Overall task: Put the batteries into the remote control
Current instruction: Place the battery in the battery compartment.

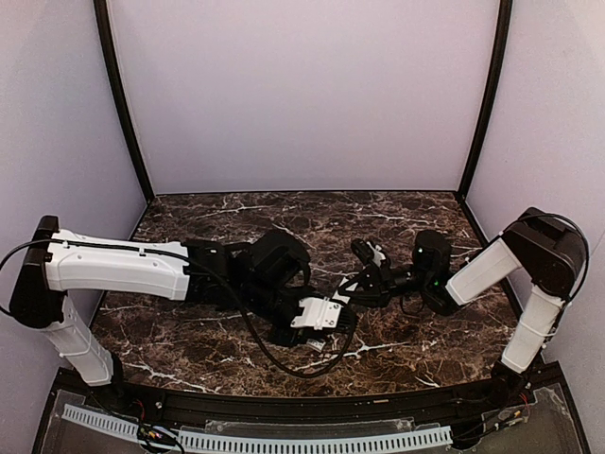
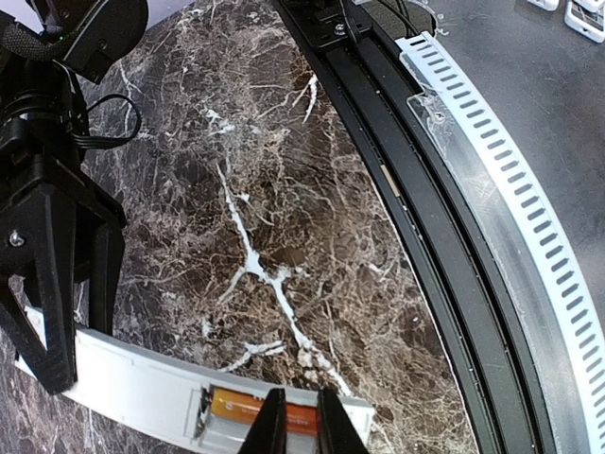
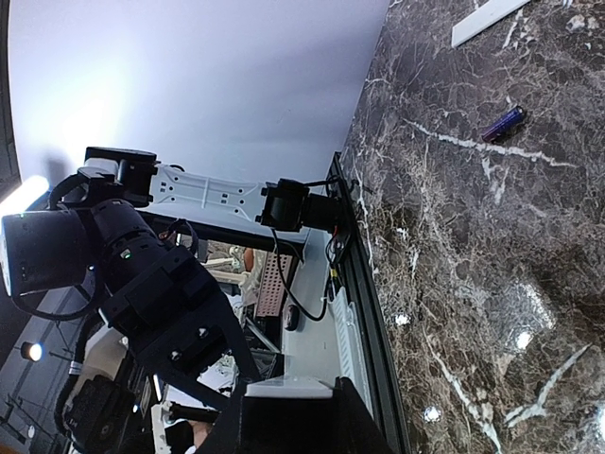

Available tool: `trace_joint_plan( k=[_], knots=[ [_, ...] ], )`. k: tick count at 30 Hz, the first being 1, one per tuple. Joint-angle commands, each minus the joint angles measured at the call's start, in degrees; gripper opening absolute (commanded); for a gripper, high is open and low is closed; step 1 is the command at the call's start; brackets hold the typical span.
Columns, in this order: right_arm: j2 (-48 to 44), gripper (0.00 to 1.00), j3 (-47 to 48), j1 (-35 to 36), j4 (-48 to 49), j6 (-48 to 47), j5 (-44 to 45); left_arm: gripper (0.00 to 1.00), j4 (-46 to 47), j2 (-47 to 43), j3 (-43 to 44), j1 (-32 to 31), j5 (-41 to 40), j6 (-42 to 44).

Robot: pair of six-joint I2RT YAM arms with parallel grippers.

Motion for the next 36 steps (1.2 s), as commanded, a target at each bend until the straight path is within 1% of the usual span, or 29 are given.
trace_joint_plan(
  k=[1,6,11,15,17,18,19,21,22,23,24,25,26,27,28,29,31,32,35,36],
  knots=[
    [-1.3,0.0,1.0,1.4,3.9,2.2,-1.1,0.12,-4.0,3.0,1.4,0.1,-3.7,-1.1],
    [-1.9,0.0,1.1,1.4,3.5,2.0,-1.1,0.11,-6.0,4.4,2.7,0.1,-3.7,-1.8],
    [-2.2,0.0,1.1,1.2,2.7,0.6,-1.6,0.11,-4.9,3.5,2.2,0.1,-3.5,-2.0],
    [-3.4,0.0,1.0,0.1,-2.1,-4.1,-1.0,0.18,-1.6,-0.3,1.4,0.2,-3.0,-3.8],
    [-4.4,0.0,1.1,-0.8,-5.7,-7.5,-0.6,0.24,1.8,-3.3,-0.1,0.2,-2.8,-5.2],
    [-5.1,0.0,1.1,-1.2,-7.5,-9.4,-0.2,0.31,4.6,-5.6,-0.7,0.2,-3.1,-6.6],
    [-5.8,0.0,1.3,-1.6,-9.1,-11.1,0.1,0.35,6.3,-6.5,-1.8,0.2,-3.6,-8.5],
    [-7.1,0.0,1.9,-2.3,-12.9,-14.7,0.7,0.55,11.2,-10.4,-3.3,0.4,-4.9,-11.9],
    [-7.7,0.0,2.0,-2.4,-13.8,-16.1,0.9,0.6,12.3,-11.1,-4.2,0.8,-5.9,-13.2],
    [-8.4,0.0,2.3,-2.6,-14.7,-17.2,1.0,0.69,14.2,-12.8,-4.7,1.2,-6.4,-16.6],
    [-9.0,0.0,2.6,-2.7,-15.8,-18.4,1.1,0.74,15.0,-13.3,-5.5,2.1,-6.9,-18.4],
    [-9.8,0.0,2.7,-2.7,-16.5,-19.3,1.4,0.8,15.9,-14.4,-5.9,2.7,-6.8,-21.9],
    [-10.6,0.0,2.9,-2.8,-17.3,-20.2,1.8,0.82,16.2,-14.8,-6.8,4.1,-5.9,-23.9],
    [-11.4,0.0,3.3,-2.9,-18.4,-21.3,2.1,0.88,16.6,-15.2,-7.1,4.8,-5.5,-28.0],
    [-12.1,0.0,3.6,-2.9,-19.3,-22.2,2.4,0.89,16.6,-15.2,-7.4,6.4,-4.4,-30.1],
    [-12.9,0.0,3.7,-2.8,-19.8,-22.9,2.8,0.91,16.3,-14.9,-7.5,7.3,-3.4,-34.3],
    [-14.8,0.0,4.5,-2.8,-21.9,-24.8,3.7,0.92,16.7,-14.0,-7.8,9.5,2.0,-39.2],
    [-15.5,0.0,4.8,-2.8,-22.8,-25.5,4.1,0.92,17.5,-13.7,-8.2,10.2,3.0,-41.8],
    [-17.6,0.0,6.0,-2.9,-26.2,-28.2,5.5,0.91,19.6,-12.8,-9.4,10.6,6.7,-45.3],
    [-18.2,0.0,6.4,-2.9,-27.1,-28.7,6.0,0.9,20.9,-12.1,-9.7,10.6,7.3,-46.8]
  ],
)
